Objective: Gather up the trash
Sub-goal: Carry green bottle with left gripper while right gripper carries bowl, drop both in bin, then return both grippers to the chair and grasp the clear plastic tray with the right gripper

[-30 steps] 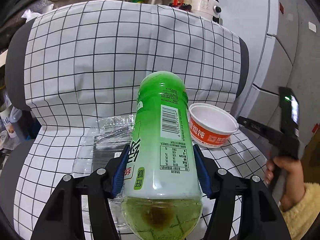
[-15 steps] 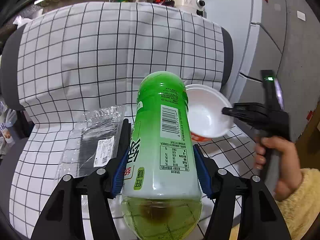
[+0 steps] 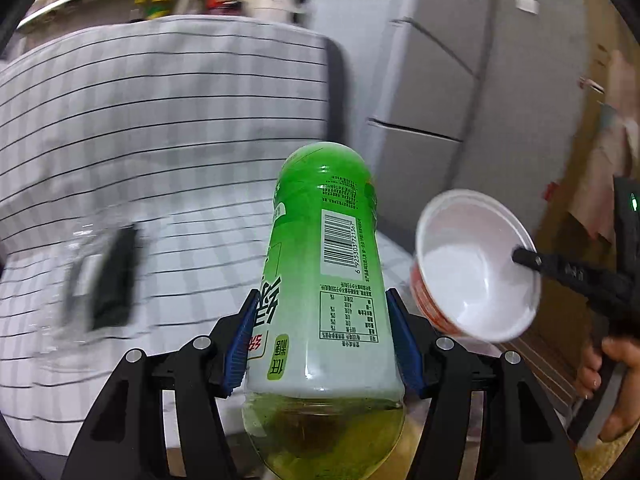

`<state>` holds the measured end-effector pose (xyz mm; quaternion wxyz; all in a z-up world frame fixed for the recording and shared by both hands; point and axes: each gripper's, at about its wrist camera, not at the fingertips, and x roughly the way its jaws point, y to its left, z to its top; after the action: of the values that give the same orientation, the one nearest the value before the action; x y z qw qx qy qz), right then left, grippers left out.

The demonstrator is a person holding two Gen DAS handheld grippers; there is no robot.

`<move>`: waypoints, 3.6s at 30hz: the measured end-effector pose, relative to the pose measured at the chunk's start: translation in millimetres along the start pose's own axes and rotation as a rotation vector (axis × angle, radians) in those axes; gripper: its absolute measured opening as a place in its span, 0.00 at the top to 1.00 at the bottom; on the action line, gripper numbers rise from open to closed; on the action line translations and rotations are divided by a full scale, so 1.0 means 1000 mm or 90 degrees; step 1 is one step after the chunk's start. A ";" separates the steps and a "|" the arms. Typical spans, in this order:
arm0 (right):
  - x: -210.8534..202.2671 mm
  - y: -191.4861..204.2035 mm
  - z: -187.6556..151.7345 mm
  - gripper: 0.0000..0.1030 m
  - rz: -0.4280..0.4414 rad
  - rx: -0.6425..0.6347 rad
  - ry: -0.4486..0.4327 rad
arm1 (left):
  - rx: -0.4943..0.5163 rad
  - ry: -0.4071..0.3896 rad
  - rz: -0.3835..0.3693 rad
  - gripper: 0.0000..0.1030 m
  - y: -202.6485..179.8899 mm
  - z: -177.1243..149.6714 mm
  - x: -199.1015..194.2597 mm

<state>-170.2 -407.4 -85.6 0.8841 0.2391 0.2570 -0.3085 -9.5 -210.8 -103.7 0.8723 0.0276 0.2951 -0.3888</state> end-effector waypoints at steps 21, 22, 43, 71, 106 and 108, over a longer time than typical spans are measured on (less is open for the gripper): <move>0.009 -0.160 -0.070 0.65 -0.226 0.113 0.026 | 0.129 0.055 -0.135 0.40 -0.139 -0.025 0.048; 0.007 -0.158 -0.069 0.65 -0.223 0.111 0.022 | 0.131 0.056 -0.134 0.40 -0.138 -0.025 0.049; -0.122 -0.136 -0.029 0.60 -0.183 0.061 -0.183 | 0.236 0.136 -0.251 0.40 -0.236 -0.047 0.081; -0.083 -0.010 -0.030 0.55 -0.024 -0.064 -0.123 | 0.127 0.077 -0.019 0.27 -0.077 -0.013 0.018; 0.074 0.373 -0.086 0.65 0.292 -0.367 0.075 | -0.187 0.038 0.400 0.27 0.242 -0.037 -0.105; 0.087 0.384 -0.089 0.65 0.279 -0.362 0.089 | -0.194 0.039 0.403 0.27 0.247 -0.039 -0.106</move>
<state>118.6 -125.4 -103.5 0.9406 0.0533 0.3352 -0.0111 87.2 42.2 -124.1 0.9343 -0.0012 0.3529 -0.0499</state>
